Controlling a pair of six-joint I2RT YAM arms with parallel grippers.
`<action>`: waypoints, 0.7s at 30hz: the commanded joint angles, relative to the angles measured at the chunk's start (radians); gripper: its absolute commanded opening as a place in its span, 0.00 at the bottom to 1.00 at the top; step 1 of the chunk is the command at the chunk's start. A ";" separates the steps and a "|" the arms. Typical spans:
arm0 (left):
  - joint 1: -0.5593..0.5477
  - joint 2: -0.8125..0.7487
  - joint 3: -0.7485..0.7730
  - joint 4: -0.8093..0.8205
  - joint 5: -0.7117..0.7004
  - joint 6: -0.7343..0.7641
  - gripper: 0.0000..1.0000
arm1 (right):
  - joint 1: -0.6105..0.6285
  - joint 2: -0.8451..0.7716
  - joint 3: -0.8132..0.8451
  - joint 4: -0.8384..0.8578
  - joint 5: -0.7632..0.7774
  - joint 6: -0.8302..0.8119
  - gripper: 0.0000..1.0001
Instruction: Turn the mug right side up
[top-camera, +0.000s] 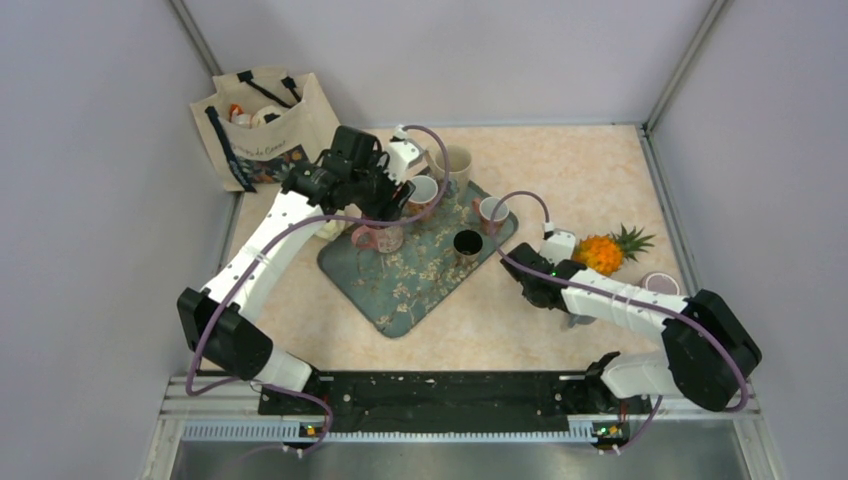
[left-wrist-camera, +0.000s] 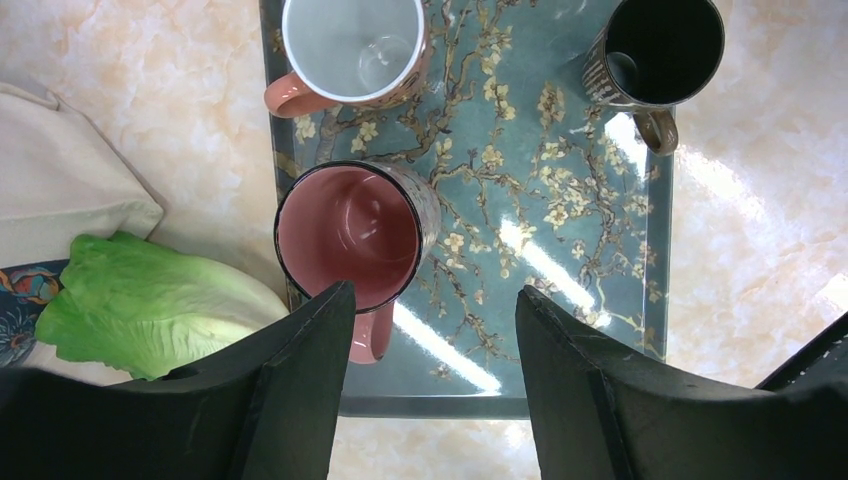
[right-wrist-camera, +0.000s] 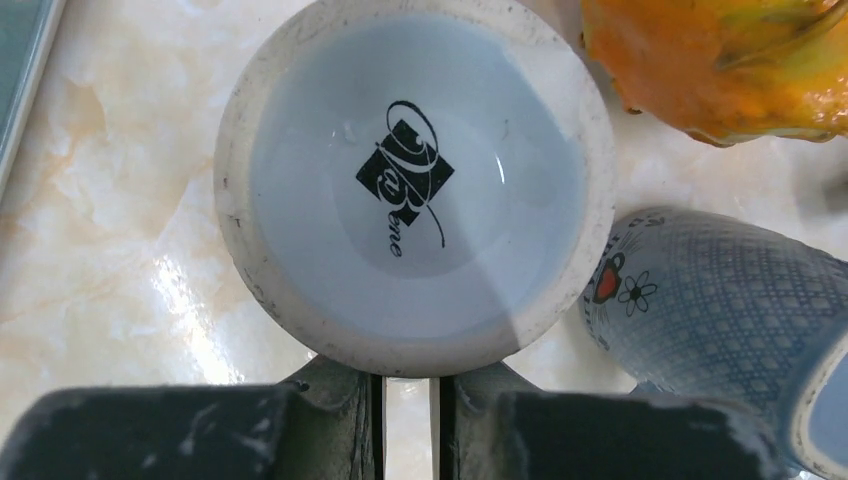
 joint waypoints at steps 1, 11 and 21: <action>0.009 -0.051 -0.001 0.037 0.024 -0.022 0.65 | 0.007 0.025 0.017 -0.015 0.065 -0.006 0.00; 0.079 0.002 0.115 -0.044 0.124 -0.092 0.72 | -0.006 -0.325 0.123 -0.049 0.075 -0.093 0.00; 0.094 0.039 0.280 0.058 0.544 -0.344 0.83 | -0.017 -0.439 0.324 0.281 -0.128 -0.374 0.00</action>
